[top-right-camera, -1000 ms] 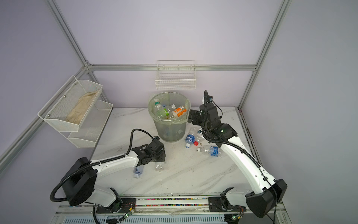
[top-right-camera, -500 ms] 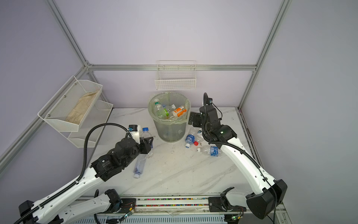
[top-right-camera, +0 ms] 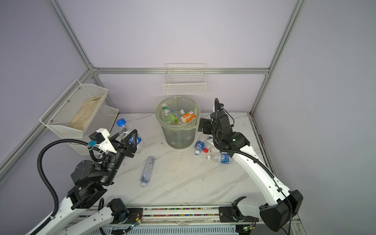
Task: Throw the plastic bottles in the bin
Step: Throw the plastic bottle into the trash bin.
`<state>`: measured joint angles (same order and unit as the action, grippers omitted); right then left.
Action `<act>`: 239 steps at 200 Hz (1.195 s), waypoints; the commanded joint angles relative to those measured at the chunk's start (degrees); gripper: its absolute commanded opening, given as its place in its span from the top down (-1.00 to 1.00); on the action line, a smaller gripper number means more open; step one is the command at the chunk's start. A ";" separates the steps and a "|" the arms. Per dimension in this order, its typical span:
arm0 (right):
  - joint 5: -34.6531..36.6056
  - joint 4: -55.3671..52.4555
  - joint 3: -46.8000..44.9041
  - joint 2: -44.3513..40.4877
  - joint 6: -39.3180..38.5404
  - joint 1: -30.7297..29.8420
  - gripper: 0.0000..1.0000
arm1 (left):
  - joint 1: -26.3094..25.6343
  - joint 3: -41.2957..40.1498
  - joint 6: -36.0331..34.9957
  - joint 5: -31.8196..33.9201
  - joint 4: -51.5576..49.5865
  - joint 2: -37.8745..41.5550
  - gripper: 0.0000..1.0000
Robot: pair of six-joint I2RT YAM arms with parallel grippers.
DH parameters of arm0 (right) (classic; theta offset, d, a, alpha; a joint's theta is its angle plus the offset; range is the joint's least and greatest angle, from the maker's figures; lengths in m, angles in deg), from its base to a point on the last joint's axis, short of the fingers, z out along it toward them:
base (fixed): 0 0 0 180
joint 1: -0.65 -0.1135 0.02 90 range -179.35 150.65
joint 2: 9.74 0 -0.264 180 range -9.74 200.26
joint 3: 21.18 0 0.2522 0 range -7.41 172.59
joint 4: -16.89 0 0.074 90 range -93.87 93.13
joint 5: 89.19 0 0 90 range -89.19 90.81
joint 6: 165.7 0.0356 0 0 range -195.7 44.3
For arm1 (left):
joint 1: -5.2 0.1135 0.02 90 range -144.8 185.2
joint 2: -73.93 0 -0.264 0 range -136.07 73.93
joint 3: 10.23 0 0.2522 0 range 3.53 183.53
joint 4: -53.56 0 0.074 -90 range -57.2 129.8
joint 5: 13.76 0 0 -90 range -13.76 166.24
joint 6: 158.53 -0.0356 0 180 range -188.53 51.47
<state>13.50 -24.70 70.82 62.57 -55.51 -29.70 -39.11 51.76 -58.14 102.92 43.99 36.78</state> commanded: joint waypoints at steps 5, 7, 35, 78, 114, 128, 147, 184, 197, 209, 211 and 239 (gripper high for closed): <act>-0.56 -0.11 0.14 -1.24 0.88 0.27 -0.95 | -0.03 9.72 -8.60 -2.24 4.10 -8.90 0.42; -0.56 -0.11 0.13 -1.26 0.90 0.24 -0.95 | -0.02 10.20 -8.87 -2.07 4.15 -9.81 0.42; -0.81 -0.37 0.01 -1.71 1.07 0.29 -0.95 | 0.58 23.15 -11.52 -4.43 2.13 -21.72 0.46; -0.66 -0.86 -0.18 -3.19 1.44 0.28 -0.95 | 5.04 46.37 -8.34 -11.23 -8.27 -42.09 0.46; -0.53 -1.58 -0.21 -4.34 1.14 0.29 -0.95 | 11.18 70.84 -1.51 -20.01 -27.00 -64.60 -0.56; -0.39 -1.94 -0.06 -4.79 0.87 0.30 -0.95 | 11.89 82.66 0.58 -19.97 -37.33 -72.26 -1.00; 0.38 -2.22 -0.28 -5.59 0.35 0.38 -0.95 | 11.74 85.40 1.27 -20.00 -39.98 -73.42 -1.00; 0.01 -1.72 -0.91 -5.26 0.24 0.35 -0.95 | 11.36 67.88 1.30 -20.21 -23.96 -59.66 -1.00; -0.48 -1.70 -0.81 -4.55 0.31 0.35 -0.95 | 11.29 64.95 1.22 -19.56 -21.92 -56.31 -1.00; -0.80 -1.61 -0.56 -4.08 0.48 0.30 -0.95 | 11.27 63.97 1.22 -19.05 -21.70 -54.13 -1.00; -0.82 -1.61 -0.57 -4.04 0.49 0.36 -0.95 | 11.27 63.87 1.21 -18.97 -21.73 -53.81 -1.00; -0.17 -1.52 -0.50 -4.20 0.99 0.36 -0.95 | 11.09 61.09 0.80 -18.43 -20.51 -48.70 -1.00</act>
<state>12.84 -25.86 70.67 58.64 -54.95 -29.62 -27.86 116.85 -57.55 84.04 18.30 -16.11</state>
